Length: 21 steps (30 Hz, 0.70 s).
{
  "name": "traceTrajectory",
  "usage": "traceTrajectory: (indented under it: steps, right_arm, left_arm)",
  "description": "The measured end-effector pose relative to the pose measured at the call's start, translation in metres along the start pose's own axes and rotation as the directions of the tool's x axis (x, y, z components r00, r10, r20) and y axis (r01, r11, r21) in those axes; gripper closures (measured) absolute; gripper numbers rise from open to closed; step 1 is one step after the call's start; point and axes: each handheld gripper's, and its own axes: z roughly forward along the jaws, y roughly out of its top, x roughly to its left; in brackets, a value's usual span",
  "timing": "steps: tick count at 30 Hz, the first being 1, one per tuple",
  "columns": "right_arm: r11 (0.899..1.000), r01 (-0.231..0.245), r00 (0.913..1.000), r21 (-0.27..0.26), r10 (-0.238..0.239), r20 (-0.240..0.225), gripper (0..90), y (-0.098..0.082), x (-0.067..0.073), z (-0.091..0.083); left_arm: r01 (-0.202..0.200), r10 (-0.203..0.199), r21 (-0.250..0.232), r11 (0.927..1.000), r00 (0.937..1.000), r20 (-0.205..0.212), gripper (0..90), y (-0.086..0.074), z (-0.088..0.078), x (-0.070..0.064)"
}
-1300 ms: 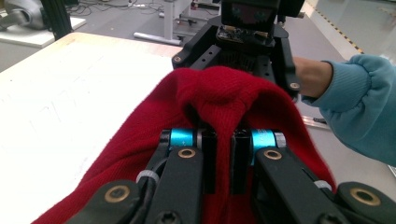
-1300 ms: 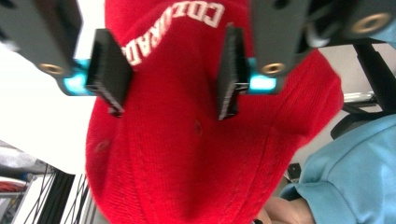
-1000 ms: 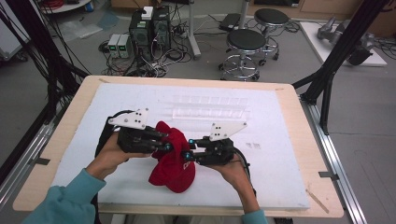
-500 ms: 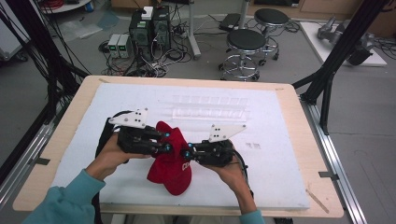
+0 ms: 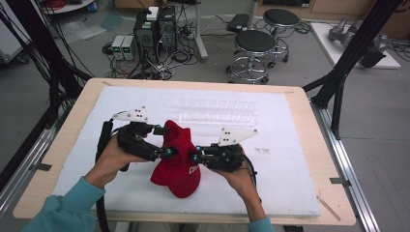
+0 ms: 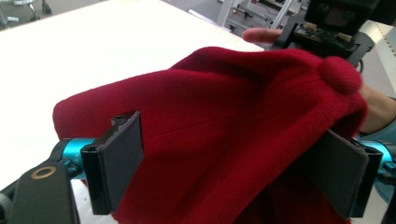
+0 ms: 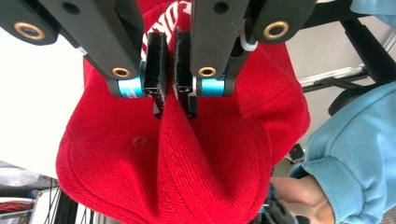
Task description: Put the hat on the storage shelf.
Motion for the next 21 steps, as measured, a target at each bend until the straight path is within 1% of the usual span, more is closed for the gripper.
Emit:
traceTrajectory:
  steps: [2, 3, 7, 9, 10, 11, 12, 13, 15, 19, 20, 21]
  right_arm:
    - [1.000, -0.007, 1.0000, 0.000, 0.007, -0.002, 87.1, 0.000, 0.000, -0.002]
    - [1.000, -0.003, 1.0000, -0.006, 0.003, 0.000, 87.1, 0.000, -0.001, -0.002]
    - [1.000, -0.009, 0.9998, -0.009, 0.009, 0.015, 87.1, 0.000, -0.001, -0.005]
    - [1.000, -0.010, 0.9998, -0.014, 0.010, 0.017, 87.1, 0.000, -0.001, -0.006]
    - [1.000, -0.015, 0.9994, -0.024, 0.015, 0.030, 87.1, 0.001, -0.001, -0.009]
    - [1.000, -0.015, 0.9994, -0.024, 0.015, 0.030, 87.1, 0.001, -0.001, -0.009]
    - [0.999, -0.016, 0.9991, -0.036, 0.017, 0.039, 87.1, 0.002, -0.002, -0.011]
    - [0.999, -0.018, 0.9987, -0.041, 0.020, 0.046, 87.1, 0.002, -0.003, -0.013]
    - [0.999, -0.019, 0.9984, -0.044, 0.021, 0.053, 87.1, 0.002, -0.003, -0.014]
    - [0.998, -0.027, 0.9949, -0.062, 0.033, 0.095, 87.1, 0.005, -0.004, -0.019]
    - [0.996, -0.031, 0.9923, -0.079, 0.040, 0.118, 87.1, 0.007, -0.004, -0.021]
    - [0.996, -0.029, 0.9908, -0.089, 0.041, 0.129, 87.1, 0.008, -0.005, -0.022]
  left_arm:
    - [-0.004, 0.004, -0.004, 1.0000, 1.0000, 0.004, 17.1, 0.000, -0.001, 0.000]
    - [-0.014, 0.014, -0.010, 0.9999, 0.9999, -0.001, 17.1, 0.000, -0.003, 0.001]
    - [-0.011, 0.011, -0.020, 0.9997, 0.9999, 0.002, 17.2, -0.001, -0.006, 0.001]
    - [-0.007, 0.007, -0.043, 0.9991, 1.0000, 0.003, 17.1, -0.001, -0.009, 0.000]
    - [-0.004, 0.004, -0.069, 0.9976, 1.0000, 0.005, 17.1, -0.002, -0.013, 0.000]
    - [-0.004, 0.004, -0.069, 0.9976, 1.0000, 0.005, 17.1, -0.002, -0.013, 0.000]
    - [-0.001, 0.001, -0.081, 0.9967, 1.0000, -0.002, 17.1, -0.002, -0.018, 0.000]
    - [-0.001, 0.001, -0.081, 0.9967, 1.0000, -0.002, 17.1, -0.002, -0.018, 0.000]
    - [0.009, -0.010, -0.091, 0.9958, 0.9999, -0.010, 17.1, -0.003, -0.023, 0.001]
    - [0.022, -0.024, -0.110, 0.9937, 0.9994, -0.023, 17.2, -0.006, -0.032, 0.001]
    - [0.025, -0.027, -0.111, 0.9935, 0.9993, -0.024, 18.0, -0.008, -0.034, 0.001]
    - [0.025, -0.028, -0.114, 0.9932, 0.9993, -0.026, 18.1, -0.010, -0.035, 0.000]
